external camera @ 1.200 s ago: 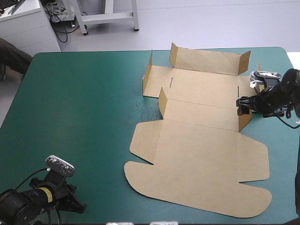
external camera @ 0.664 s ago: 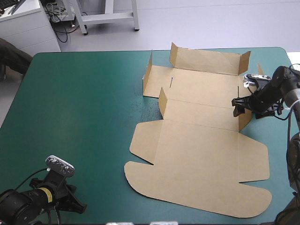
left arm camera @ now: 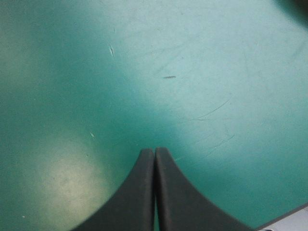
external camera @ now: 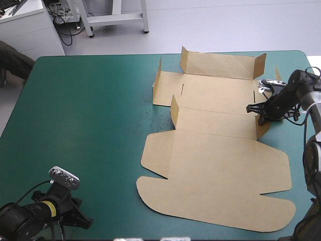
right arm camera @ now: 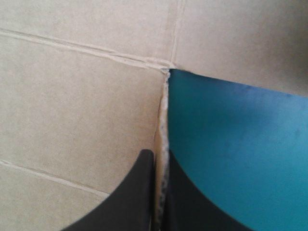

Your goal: Fold the box

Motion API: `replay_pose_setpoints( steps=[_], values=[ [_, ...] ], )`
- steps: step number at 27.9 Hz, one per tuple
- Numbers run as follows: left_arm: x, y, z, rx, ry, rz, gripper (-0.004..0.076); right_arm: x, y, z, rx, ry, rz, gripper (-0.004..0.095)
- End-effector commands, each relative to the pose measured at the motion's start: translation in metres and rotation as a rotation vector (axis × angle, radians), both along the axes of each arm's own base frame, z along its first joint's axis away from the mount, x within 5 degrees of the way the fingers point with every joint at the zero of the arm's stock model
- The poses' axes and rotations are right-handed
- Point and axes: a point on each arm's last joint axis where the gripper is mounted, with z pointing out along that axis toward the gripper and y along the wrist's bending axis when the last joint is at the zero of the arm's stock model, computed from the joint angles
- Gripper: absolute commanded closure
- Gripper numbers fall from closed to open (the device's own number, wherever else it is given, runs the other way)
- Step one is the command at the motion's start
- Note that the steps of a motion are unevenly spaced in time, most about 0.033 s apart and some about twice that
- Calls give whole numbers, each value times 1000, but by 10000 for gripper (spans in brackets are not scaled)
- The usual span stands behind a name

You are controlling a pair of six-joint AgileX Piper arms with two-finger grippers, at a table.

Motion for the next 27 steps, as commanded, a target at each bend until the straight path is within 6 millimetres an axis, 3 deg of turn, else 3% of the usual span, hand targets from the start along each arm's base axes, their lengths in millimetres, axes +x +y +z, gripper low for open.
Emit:
replay_pose_setpoints(
  steps=[1, 5, 8, 11, 20, 27],
  values=[
    [4, -3, 9, -35, -44, 4, 756, 1, 0, 41, -22, -125, 65, 931],
    [4, -3, 9, -35, -44, 4, 756, 8, 3, 69, -29, -215, 138, 931],
    [4, -3, 9, -35, -44, 4, 756, 12, 18, 96, -81, -307, 280, 931],
    [4, -3, 9, -35, -44, 4, 756, 14, 44, 115, -141, -392, 464, 931],
    [4, -3, 9, -35, -44, 4, 756, 14, 116, 160, -245, -668, 741, 931],
    [4, -3, 9, -35, -44, 4, 756, 8, 167, 173, -324, -854, 969, 932]
  ],
)
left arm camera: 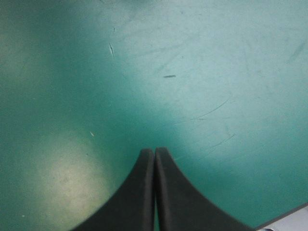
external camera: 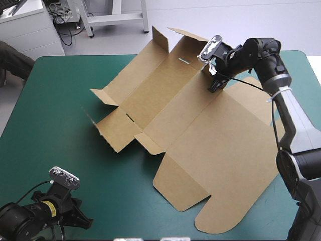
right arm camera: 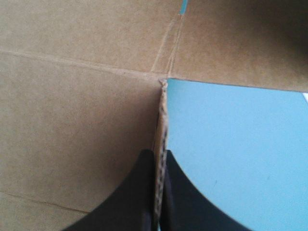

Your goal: Fold the box

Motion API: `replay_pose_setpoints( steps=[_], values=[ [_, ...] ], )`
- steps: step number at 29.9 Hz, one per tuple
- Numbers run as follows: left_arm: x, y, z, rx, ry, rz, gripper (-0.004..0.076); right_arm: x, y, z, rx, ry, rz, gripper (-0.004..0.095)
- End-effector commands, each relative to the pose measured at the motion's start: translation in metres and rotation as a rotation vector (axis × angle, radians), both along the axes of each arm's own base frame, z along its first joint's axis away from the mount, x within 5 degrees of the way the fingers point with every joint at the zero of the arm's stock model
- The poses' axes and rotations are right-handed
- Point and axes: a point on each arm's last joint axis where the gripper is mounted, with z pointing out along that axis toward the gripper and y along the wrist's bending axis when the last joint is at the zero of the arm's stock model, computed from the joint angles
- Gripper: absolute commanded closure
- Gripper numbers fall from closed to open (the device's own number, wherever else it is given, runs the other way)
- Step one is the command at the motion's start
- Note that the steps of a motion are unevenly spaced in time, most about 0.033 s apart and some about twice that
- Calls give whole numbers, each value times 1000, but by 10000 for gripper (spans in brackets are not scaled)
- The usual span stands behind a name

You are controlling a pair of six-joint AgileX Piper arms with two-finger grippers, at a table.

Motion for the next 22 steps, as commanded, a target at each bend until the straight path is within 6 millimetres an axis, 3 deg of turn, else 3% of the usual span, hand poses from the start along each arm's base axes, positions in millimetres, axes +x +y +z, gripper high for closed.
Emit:
replay_pose_setpoints(
  steps=[1, 13, 22],
  values=[
    [4, -3, 9, -36, -46, 4, 756, -17, 21, 41, -25, -233, 139, 931],
    [4, -3, 9, -37, -46, 5, 756, -37, 90, 41, -119, -412, 435, 932],
    [4, -3, 9, -37, -46, 5, 756, -35, 121, 14, -134, -349, 519, 931]
  ],
)
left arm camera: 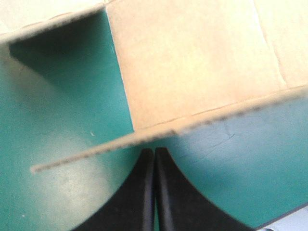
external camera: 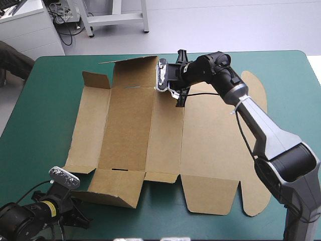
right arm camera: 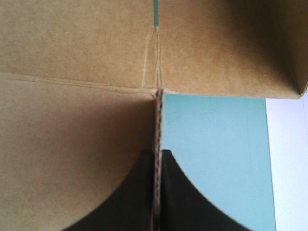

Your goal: Fold the box

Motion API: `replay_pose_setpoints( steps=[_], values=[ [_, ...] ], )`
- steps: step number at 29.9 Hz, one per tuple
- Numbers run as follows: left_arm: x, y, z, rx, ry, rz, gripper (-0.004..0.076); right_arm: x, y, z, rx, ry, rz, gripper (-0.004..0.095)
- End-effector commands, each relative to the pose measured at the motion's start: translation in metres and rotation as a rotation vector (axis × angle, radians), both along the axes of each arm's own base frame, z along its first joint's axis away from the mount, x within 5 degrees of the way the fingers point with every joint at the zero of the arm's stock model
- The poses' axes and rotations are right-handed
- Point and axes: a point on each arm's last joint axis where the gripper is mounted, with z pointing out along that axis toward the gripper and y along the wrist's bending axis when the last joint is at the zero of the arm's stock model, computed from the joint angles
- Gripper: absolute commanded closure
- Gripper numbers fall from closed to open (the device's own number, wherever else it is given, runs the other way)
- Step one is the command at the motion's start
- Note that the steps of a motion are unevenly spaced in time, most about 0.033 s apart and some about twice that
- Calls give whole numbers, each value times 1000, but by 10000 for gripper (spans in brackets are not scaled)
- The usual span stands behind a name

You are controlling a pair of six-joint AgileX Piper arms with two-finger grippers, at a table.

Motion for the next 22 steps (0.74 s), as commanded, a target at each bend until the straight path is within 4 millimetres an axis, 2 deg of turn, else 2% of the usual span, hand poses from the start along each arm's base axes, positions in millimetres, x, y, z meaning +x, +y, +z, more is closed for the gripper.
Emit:
replay_pose_setpoints(
  steps=[1, 6, 12, 14, 16, 19, 22],
  values=[
    [4, -3, 9, -37, -46, 5, 756, -11, 6, 27, 52, -92, 34, 931],
    [4, -3, 9, -37, -46, 5, 756, -14, 18, 18, 31, -82, 76, 931],
    [4, -3, 9, -37, -46, 5, 756, -14, 21, 16, 26, -79, 83, 899],
    [4, -3, 9, -37, -46, 5, 756, -14, 21, 16, 29, -77, 82, 825],
    [4, -3, 9, -37, -46, 5, 756, -14, 21, 16, 30, -73, 81, 679],
    [4, -3, 9, -37, -46, 5, 756, -15, 21, 16, 40, -68, 83, 407],
    [4, -3, 9, -38, -46, 7, 756, -15, 21, 17, 44, -66, 79, 263]
  ],
)
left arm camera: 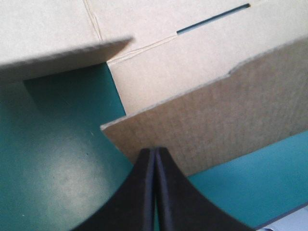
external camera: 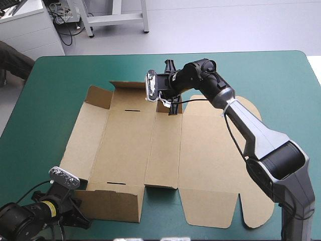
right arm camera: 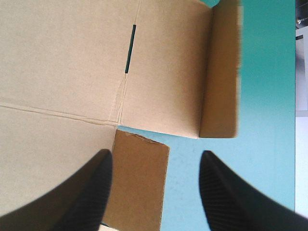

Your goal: Fold the box

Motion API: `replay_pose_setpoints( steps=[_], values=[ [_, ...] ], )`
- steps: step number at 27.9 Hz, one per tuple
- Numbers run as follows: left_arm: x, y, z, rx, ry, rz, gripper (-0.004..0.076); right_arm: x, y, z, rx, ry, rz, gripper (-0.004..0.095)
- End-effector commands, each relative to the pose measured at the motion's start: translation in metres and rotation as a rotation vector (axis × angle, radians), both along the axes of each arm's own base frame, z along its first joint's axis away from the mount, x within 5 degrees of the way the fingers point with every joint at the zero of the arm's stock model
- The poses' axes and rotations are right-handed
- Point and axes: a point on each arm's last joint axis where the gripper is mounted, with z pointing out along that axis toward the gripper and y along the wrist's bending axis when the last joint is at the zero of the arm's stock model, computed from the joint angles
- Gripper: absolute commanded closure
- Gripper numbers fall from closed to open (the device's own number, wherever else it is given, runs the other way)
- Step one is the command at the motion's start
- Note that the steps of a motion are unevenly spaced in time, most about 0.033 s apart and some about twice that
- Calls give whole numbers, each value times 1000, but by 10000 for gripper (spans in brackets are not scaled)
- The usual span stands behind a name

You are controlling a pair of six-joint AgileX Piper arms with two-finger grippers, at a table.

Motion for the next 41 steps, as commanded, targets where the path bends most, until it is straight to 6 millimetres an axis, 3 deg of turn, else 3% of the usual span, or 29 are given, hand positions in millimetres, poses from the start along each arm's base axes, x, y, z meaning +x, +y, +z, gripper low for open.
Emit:
replay_pose_setpoints(
  steps=[1, 8, 11, 19, 21, 23, 28, 34, 37, 41],
  values=[
    [4, -3, 9, -37, -46, 6, 756, -10, -5, 38, 91, -85, -13, 256],
    [4, -3, 9, -37, -46, 6, 756, -15, -11, 46, 161, 6, -145, 301],
    [4, -3, 9, -37, -46, 6, 756, -19, -17, 52, 188, 42, -232, 378],
    [4, -3, 9, -37, -46, 6, 756, -23, -36, 58, 171, 114, -490, 847],
    [3, -3, 9, -34, -37, 7, 756, -23, -40, 55, 151, 134, -552, 930],
    [1, -1, 12, -22, -15, 8, 756, -23, -45, 53, 124, 152, -597, 930],
    [-3, 1, 44, -26, -26, 12, 756, -19, -57, 52, 161, 208, -721, 931],
    [-4, 7, 102, -71, -210, 26, 756, -7, -82, 50, 244, 309, -850, 931],
    [-5, 14, 136, -68, -322, 47, 756, -1, -104, 48, 265, 377, -908, 931],
    [5, 15, 165, -9, -330, 80, 756, 9, -139, 48, 354, 467, -1045, 931]
  ],
)
